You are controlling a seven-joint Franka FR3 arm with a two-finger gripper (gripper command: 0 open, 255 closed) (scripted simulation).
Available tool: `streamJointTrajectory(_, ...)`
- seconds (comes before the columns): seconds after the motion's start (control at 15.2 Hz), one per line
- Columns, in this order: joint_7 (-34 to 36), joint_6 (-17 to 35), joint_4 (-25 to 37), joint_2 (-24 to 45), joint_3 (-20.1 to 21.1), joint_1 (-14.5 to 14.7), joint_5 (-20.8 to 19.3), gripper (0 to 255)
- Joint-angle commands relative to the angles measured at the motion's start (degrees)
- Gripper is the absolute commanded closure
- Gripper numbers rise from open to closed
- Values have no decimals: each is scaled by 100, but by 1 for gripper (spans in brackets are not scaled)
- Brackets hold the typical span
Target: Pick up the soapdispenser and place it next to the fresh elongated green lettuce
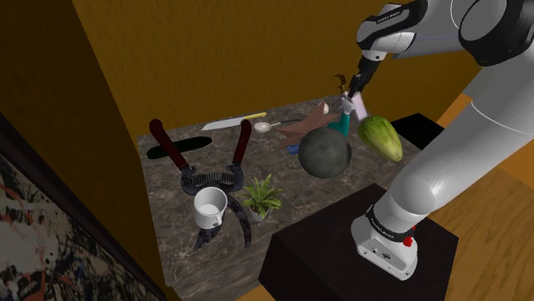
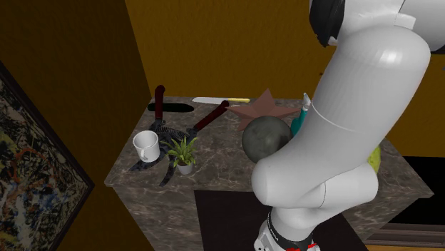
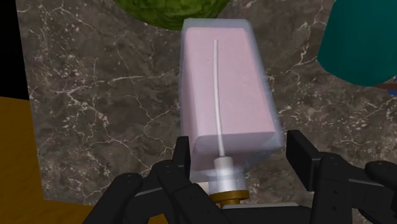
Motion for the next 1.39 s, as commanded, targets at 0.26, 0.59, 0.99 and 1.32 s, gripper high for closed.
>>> streamJointTrajectory(0.26, -103, 457, -253, 236, -8, -8, 157, 255)
streamJointTrajectory(0.59, -226, 825, -428, 470, -5, -26, 328, 255)
streamJointTrajectory(0.99, -273, 949, -480, 557, 4, -38, 395, 255)
streamJointTrajectory(1.32, -268, 946, -487, 544, 6, -40, 385, 0)
